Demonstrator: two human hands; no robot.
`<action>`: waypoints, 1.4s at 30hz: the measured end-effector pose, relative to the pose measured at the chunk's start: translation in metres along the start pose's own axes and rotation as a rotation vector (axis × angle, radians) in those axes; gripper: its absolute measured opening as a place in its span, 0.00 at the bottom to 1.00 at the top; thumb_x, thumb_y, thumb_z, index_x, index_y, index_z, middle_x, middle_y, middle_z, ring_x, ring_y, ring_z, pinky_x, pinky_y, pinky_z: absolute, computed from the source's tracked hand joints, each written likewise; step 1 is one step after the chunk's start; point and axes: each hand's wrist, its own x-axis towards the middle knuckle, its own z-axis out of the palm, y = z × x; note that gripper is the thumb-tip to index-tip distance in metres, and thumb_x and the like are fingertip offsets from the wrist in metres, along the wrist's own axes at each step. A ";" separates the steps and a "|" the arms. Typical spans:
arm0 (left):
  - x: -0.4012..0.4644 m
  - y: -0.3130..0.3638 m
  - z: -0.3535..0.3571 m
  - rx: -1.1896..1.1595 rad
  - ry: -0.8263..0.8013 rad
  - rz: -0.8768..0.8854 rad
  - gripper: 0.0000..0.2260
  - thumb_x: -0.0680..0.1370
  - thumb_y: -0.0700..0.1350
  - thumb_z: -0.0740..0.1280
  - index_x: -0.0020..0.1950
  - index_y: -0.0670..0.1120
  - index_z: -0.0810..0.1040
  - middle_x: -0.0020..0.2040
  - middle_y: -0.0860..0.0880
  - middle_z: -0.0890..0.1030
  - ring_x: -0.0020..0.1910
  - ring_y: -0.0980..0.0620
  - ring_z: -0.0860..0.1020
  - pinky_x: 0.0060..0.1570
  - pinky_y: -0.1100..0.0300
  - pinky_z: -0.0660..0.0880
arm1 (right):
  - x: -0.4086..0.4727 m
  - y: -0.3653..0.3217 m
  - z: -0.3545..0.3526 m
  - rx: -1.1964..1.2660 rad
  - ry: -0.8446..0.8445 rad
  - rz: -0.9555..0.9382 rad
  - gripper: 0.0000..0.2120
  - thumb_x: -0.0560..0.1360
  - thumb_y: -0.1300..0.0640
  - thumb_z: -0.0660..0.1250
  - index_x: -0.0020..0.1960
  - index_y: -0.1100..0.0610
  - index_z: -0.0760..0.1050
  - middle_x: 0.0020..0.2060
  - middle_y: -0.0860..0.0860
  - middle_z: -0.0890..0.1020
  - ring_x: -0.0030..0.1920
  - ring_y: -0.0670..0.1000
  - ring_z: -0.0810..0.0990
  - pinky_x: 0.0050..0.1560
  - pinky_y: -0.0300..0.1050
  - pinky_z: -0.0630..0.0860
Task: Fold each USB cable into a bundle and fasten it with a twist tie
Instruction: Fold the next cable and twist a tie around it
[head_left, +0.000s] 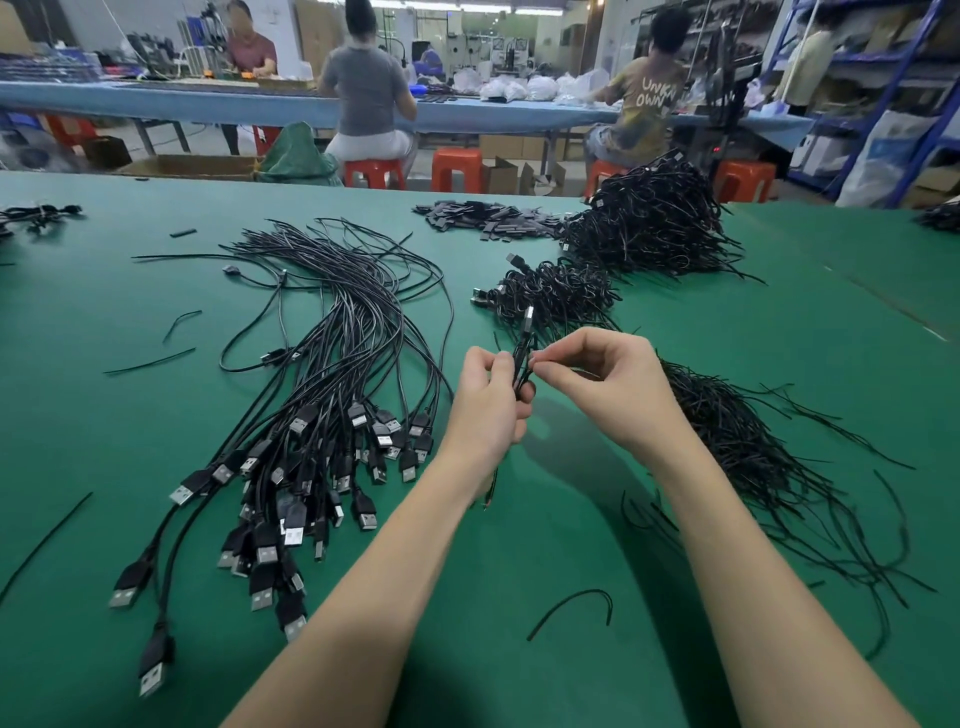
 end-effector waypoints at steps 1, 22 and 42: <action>0.000 0.001 0.000 -0.024 0.009 -0.013 0.09 0.85 0.46 0.56 0.45 0.47 0.64 0.34 0.48 0.73 0.22 0.58 0.65 0.21 0.67 0.59 | 0.000 0.000 -0.002 0.044 -0.025 0.044 0.03 0.74 0.63 0.76 0.44 0.57 0.85 0.42 0.50 0.88 0.46 0.46 0.86 0.52 0.40 0.81; -0.013 0.017 -0.012 0.244 -0.633 -0.068 0.09 0.82 0.38 0.61 0.43 0.45 0.67 0.37 0.43 0.82 0.28 0.54 0.65 0.24 0.67 0.58 | -0.007 0.005 -0.050 0.040 -0.241 0.426 0.02 0.68 0.56 0.79 0.41 0.51 0.88 0.33 0.52 0.84 0.30 0.46 0.74 0.31 0.35 0.68; -0.005 -0.008 -0.009 0.531 0.066 0.494 0.02 0.78 0.43 0.69 0.50 0.46 0.81 0.41 0.54 0.85 0.41 0.60 0.82 0.45 0.66 0.76 | 0.003 -0.025 -0.021 -0.444 -0.129 0.083 0.08 0.73 0.51 0.76 0.36 0.43 0.86 0.31 0.47 0.85 0.29 0.52 0.77 0.30 0.45 0.75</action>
